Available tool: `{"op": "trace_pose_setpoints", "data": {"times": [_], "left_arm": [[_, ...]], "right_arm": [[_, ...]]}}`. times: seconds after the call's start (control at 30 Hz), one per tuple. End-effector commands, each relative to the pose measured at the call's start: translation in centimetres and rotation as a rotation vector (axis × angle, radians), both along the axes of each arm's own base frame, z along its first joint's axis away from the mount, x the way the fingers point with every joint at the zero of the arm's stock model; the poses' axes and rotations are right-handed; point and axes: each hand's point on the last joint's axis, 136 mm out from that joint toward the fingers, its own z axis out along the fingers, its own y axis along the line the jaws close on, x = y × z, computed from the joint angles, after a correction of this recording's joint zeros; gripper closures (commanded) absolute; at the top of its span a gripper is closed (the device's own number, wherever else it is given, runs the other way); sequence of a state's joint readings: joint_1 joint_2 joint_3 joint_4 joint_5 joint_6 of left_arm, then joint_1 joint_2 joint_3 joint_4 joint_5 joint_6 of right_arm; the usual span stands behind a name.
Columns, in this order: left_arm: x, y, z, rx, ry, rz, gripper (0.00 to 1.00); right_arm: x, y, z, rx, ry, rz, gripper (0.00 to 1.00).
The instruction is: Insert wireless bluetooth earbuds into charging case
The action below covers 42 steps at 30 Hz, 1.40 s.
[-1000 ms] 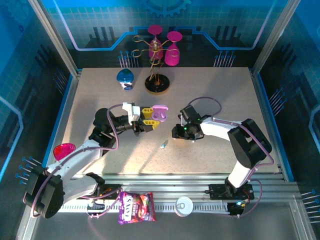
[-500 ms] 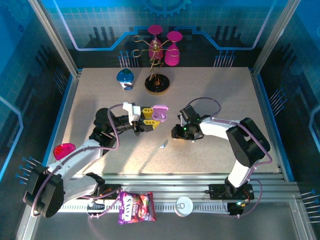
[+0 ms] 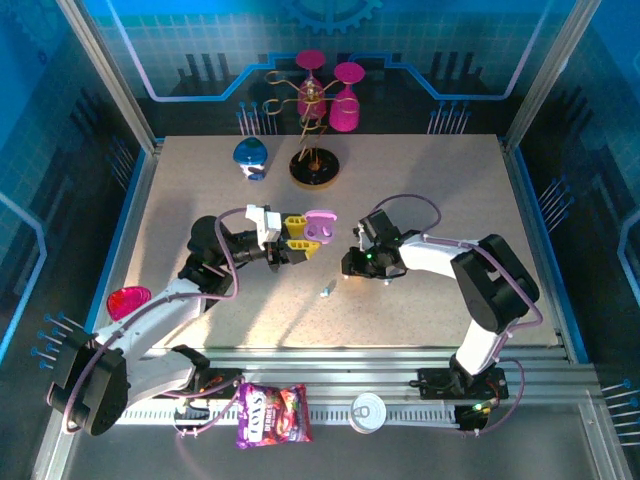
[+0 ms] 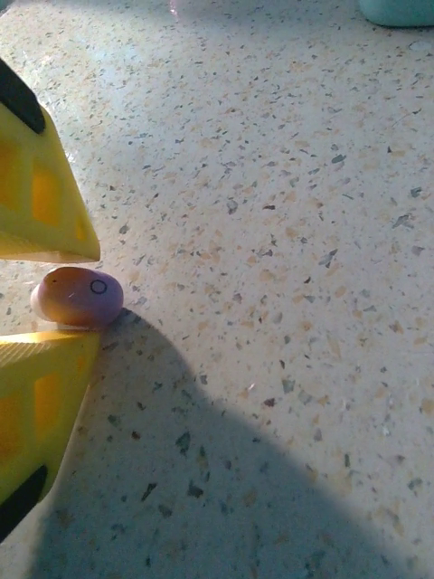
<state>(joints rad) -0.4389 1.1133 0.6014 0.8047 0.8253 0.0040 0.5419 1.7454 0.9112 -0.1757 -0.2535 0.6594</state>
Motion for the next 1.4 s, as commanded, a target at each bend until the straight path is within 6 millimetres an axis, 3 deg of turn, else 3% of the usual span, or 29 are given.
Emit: {"op": "trace_pose_setpoints", "data": {"times": [0.0,0.43,0.7,0.93,1.0,1.2,1.37], "left_arm": [[-0.1,-0.1,1.6,-0.016,-0.063,0.003,0.72],[0.0,-0.2,1.7,-0.016,-0.065,0.003,0.72],[0.6,-0.2,1.0,-0.015,-0.061,0.019,0.72],[2.9,-0.4,-0.6,-0.013,-0.050,0.095,0.72],[3.8,-0.6,-1.3,-0.007,-0.044,0.118,0.72],[6.7,-1.8,-4.5,0.030,-0.036,0.215,0.73],[8.8,-2.5,-6.8,0.007,-0.030,0.299,0.73]], "right_arm": [[0.0,-0.1,-0.8,0.011,0.026,-0.006,0.75],[0.2,-0.2,-0.8,-0.002,0.023,0.000,0.82],[0.6,-1.7,1.8,-0.051,-0.066,-0.029,0.82],[1.2,-6.8,5.4,-0.272,-0.189,-0.179,0.82],[1.3,-7.4,6.9,-0.279,-0.234,-0.204,0.82],[1.0,-7.5,12.5,-0.233,-0.373,-0.226,0.82],[0.6,-6.0,17.3,-0.162,-0.486,-0.198,0.82]]}}
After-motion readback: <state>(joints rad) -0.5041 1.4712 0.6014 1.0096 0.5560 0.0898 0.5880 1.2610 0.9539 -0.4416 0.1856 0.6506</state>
